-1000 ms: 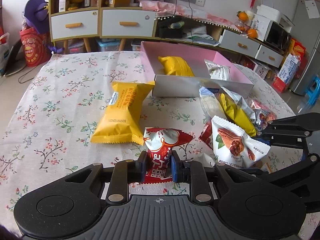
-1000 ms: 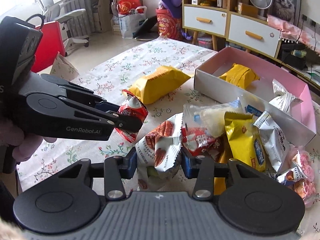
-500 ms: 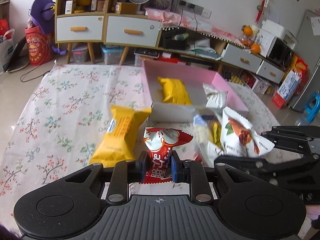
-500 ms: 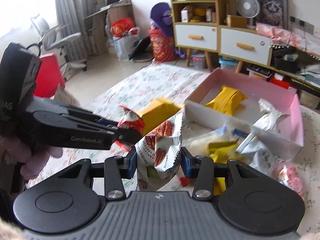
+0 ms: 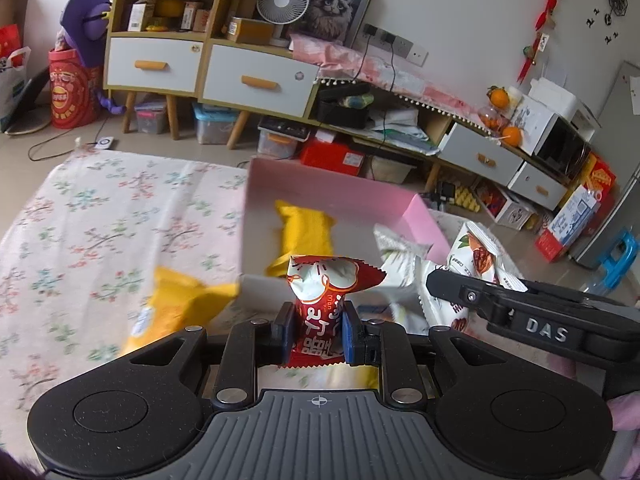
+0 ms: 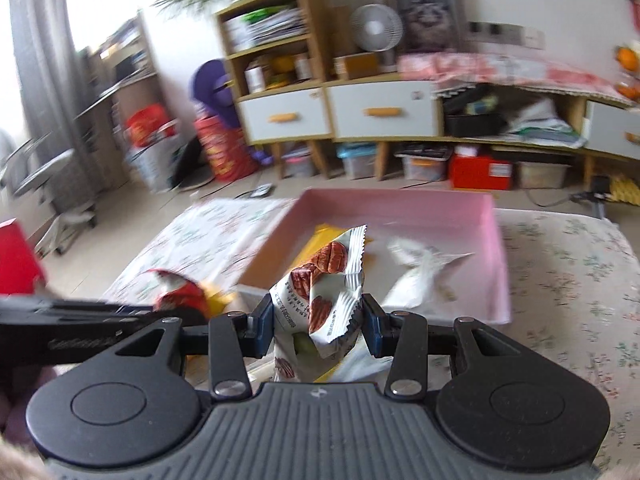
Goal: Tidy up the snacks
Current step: 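Carry both snacks into the pink box and open both tools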
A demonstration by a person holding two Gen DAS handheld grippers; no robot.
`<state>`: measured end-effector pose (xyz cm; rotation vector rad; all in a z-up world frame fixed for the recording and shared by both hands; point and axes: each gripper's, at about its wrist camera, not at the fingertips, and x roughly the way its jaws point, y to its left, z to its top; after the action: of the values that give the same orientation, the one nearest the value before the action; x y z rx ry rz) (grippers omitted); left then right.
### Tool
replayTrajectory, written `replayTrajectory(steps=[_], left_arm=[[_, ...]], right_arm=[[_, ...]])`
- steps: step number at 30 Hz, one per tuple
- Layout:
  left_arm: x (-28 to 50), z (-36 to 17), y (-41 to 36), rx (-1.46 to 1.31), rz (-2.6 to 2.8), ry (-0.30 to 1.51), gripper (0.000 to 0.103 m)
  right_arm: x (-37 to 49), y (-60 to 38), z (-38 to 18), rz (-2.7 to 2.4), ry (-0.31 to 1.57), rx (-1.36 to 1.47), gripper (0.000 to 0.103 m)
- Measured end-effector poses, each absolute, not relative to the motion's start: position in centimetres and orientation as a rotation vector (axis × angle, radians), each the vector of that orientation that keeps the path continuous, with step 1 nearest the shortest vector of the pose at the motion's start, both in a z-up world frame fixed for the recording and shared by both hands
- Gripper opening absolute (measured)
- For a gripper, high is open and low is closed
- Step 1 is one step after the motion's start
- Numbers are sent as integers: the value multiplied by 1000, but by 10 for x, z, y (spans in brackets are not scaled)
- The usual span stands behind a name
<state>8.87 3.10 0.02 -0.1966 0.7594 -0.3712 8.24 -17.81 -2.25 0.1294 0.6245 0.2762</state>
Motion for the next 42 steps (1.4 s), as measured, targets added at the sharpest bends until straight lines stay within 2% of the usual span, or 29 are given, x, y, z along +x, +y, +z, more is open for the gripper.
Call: replayTrajectory(steps=[10, 20, 33, 36, 38, 42], left_arm=[[124, -9, -11, -231, -363, 759, 21], [174, -34, -50, -122, -368, 836, 21], [190, -56, -52, -119, -325, 847, 22], [189, -54, -51, -122, -324, 824, 27], [189, -53, -51, -132, -342, 831, 34], [183, -45, -53, -132, -352, 802, 59]], right_arm=[[103, -213, -34, 107, 576, 141, 40], [133, -214, -51, 75, 639, 75, 40], [163, -213, -60, 132, 642, 77, 40], [163, -216, -58, 136, 628, 101, 45], [161, -221, -52, 145, 605, 142, 60], [153, -228, -37, 149, 569, 187, 68]])
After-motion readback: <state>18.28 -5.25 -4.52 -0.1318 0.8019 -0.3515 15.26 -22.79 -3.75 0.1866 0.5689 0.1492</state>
